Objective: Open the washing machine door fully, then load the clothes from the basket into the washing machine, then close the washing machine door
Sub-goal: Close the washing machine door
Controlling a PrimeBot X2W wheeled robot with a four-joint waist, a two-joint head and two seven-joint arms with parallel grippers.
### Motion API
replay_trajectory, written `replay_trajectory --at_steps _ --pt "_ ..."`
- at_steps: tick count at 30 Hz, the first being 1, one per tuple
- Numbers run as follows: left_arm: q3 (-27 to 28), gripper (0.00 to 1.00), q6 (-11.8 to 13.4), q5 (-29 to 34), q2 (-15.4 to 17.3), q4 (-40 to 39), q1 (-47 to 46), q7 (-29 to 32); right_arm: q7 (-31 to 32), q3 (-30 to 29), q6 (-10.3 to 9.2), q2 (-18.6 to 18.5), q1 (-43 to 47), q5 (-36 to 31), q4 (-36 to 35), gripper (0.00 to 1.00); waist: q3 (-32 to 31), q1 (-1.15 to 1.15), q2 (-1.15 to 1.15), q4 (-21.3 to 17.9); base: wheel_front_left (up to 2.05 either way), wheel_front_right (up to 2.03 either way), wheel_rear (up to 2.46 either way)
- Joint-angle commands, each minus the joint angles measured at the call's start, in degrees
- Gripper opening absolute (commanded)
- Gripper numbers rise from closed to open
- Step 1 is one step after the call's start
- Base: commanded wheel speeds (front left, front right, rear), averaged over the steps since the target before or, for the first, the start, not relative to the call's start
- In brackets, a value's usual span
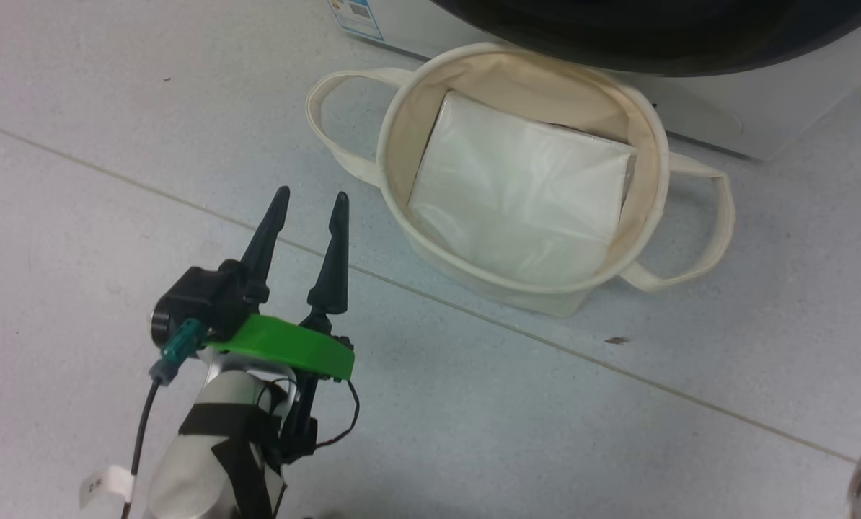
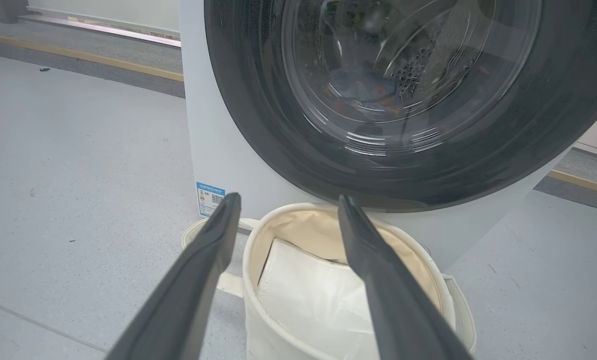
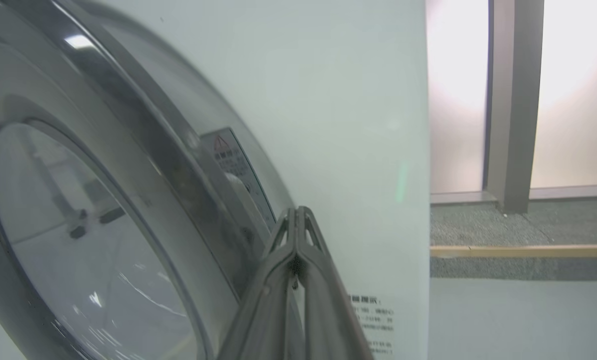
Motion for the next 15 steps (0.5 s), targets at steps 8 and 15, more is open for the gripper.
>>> replay_trajectory --at_steps 8,15 --pt "1.79 1.0 0.2 0.45 1.11 -1.38 0.16 -0.27 -0.27 5.31 0.21 1.88 4.68 0.95 -6.1 0.0 -1.52 0.0 0.0 -0.04 0.0 0.0 0.0" --pt "1.36 1.0 0.09 0.31 1.11 -1.28 0.23 -0.27 -0.27 5.79 0.21 1.19 2.53 -0.31 0.45 0.0 -1.39 0.0 0.0 0.41 0.0 0.0 0.0"
